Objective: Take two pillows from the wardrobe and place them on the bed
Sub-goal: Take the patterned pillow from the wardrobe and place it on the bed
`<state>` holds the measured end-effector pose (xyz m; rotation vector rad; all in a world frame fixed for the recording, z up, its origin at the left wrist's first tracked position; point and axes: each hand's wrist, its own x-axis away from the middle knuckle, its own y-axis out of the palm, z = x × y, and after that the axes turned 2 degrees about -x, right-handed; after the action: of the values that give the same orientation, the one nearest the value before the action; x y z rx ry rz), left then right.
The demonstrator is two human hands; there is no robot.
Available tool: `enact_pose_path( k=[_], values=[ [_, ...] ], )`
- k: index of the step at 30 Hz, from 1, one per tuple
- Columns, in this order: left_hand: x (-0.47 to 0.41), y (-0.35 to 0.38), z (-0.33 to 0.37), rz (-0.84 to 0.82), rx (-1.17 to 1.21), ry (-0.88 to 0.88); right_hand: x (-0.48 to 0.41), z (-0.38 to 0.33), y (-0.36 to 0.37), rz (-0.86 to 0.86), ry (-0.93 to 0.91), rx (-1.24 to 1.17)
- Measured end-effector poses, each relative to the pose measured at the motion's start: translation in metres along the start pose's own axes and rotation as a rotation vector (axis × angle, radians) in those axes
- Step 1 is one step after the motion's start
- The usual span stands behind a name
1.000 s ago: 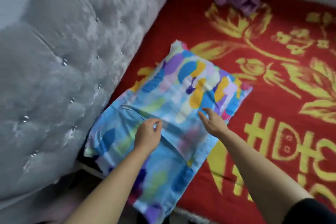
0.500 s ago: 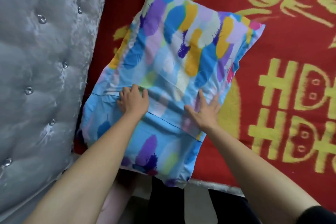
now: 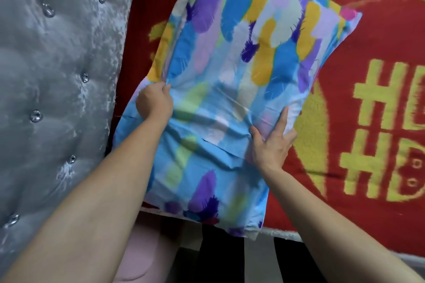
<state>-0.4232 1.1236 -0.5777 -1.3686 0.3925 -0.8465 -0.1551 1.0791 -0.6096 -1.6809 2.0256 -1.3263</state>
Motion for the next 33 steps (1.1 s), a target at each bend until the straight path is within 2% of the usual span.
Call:
enact_pose_path(
  k=[3, 8, 13, 18, 20, 23, 26, 28, 30, 33],
  values=[
    [0.005, -0.018, 0.004, 0.137, 0.119, -0.007, 0.009, -0.019, -0.006, 0.106, -0.14, -0.027],
    [-0.021, -0.055, 0.013, 0.333, 0.28, 0.09, -0.02, -0.066, -0.025, 0.211, -0.375, -0.13],
    [-0.08, -0.105, 0.043, 0.468, 0.202, 0.092, -0.085, -0.144, -0.032, 0.237, -0.503, -0.168],
    [-0.133, -0.135, 0.057, 0.477, 0.126, 0.156, -0.143, -0.206, -0.02, 0.24, -0.578, -0.097],
    [-0.152, -0.125, 0.053, 0.4, 0.167, 0.231, -0.158, -0.215, -0.012, 0.19, -0.553, 0.052],
    [-0.159, -0.09, 0.037, 0.099, 0.226, 0.28, -0.165, -0.202, 0.008, 0.002, -0.482, 0.27],
    [-0.134, -0.046, 0.01, -0.14, 0.063, 0.305, -0.148, -0.165, 0.033, -0.233, -0.456, 0.369],
    [-0.107, -0.021, -0.013, -0.255, -0.085, 0.267, -0.126, -0.133, 0.044, -0.288, -0.48, 0.403],
    [-0.078, -0.006, -0.031, -0.315, -0.15, 0.23, -0.102, -0.102, 0.05, -0.303, -0.473, 0.412],
    [-0.058, 0.007, -0.042, -0.295, -0.178, 0.198, -0.073, -0.075, 0.056, -0.281, -0.432, 0.417]
  ],
)
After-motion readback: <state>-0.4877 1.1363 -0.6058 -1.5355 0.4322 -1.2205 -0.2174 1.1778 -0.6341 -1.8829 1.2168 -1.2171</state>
